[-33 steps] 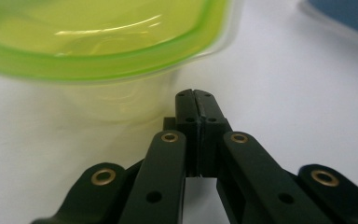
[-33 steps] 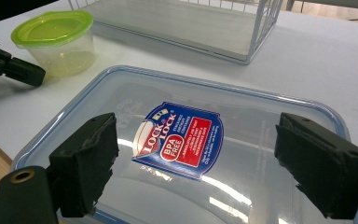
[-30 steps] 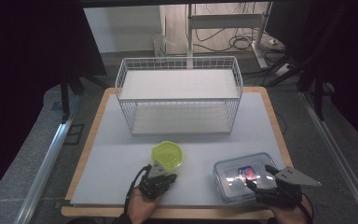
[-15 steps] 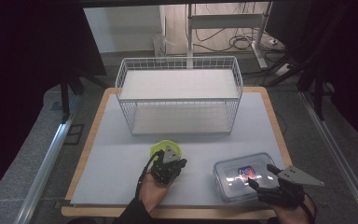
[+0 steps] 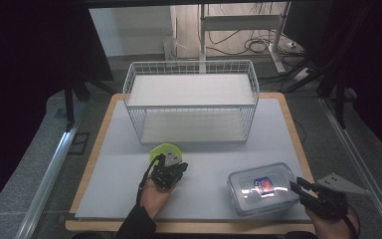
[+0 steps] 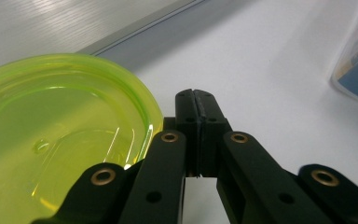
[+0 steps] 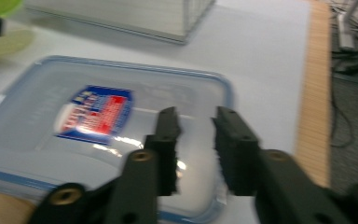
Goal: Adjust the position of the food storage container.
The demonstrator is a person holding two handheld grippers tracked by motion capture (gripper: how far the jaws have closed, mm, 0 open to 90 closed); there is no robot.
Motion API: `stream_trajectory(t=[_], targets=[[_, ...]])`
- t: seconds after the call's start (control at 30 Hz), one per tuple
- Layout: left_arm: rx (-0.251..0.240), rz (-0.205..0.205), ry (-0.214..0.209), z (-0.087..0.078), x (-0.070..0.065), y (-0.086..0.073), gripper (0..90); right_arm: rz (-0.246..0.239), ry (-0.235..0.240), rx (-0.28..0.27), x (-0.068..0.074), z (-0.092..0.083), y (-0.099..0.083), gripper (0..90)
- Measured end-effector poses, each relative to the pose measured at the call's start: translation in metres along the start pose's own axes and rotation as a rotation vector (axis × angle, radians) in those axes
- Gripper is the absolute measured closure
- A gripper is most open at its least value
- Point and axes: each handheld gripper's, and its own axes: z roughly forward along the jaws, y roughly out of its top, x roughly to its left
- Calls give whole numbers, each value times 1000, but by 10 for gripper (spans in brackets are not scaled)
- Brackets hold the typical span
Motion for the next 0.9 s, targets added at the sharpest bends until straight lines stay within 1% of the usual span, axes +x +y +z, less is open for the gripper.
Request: stream_trajectory(t=[0.03, 0.1, 0.13, 0.2, 0.23, 0.27, 0.33, 0.4, 0.43, 0.47, 0.53, 0.6, 0.63, 0.67, 0.7, 0.77, 0.8, 0.83, 0.9], targets=[[-9, 5, -12, -2, -4, 0, 894, 4, -14, 5, -4, -2, -1, 780], [-24, 5, -42, -6, -13, 0, 891, 13, -58, 25, -13, -5, -3, 862], [-32, 6, -71, -7, -19, -1, 890, 21, -67, 35, -16, -6, -4, 890], [-34, 9, -139, -6, -35, -3, 890, 41, -81, 71, -24, -5, -8, 897], [-31, 13, -160, -5, -41, -3, 890, 49, -84, 94, -27, -2, -11, 898], [-28, 22, -197, -2, -50, -5, 890, 52, -84, 108, -28, 0, -13, 898], [-19, 42, -236, 2, -64, -6, 892, 59, -75, 147, -29, 5, -16, 898], [-7, 53, -289, 7, -79, -7, 893, 55, -43, 175, -29, 9, -17, 899], [-2, 61, -302, 8, -84, -8, 893, 45, -38, 192, -27, 11, -18, 899], [5, 77, -319, 9, -92, -8, 893, 39, -44, 201, -27, 12, -19, 899], [14, 97, -337, 10, -102, -10, 893, 51, -32, 207, -27, 11, -20, 900], [22, 106, -347, 10, -107, -12, 893, 60, -15, 209, -27, 10, -20, 900], [24, 104, -346, 9, -109, -13, 894, 60, -1, 210, -25, 10, -21, 900], [30, 108, -347, 9, -109, -14, 893, 58, 8, 217, -23, 10, -21, 900], [29, 99, -349, 8, -110, -16, 893, 52, 13, 216, -20, 11, -21, 900], [32, 95, -349, 6, -109, -18, 893, 48, 30, 221, -14, 13, -20, 900], [34, 96, -337, 4, -108, -20, 892, 43, 40, 223, -12, 14, -20, 900], [34, 96, -334, 2, -107, -20, 894, 36, 40, 225, -7, 15, -19, 900], [31, 78, -327, 0, -102, -23, 893, 23, 47, 226, -2, 16, -17, 900]])
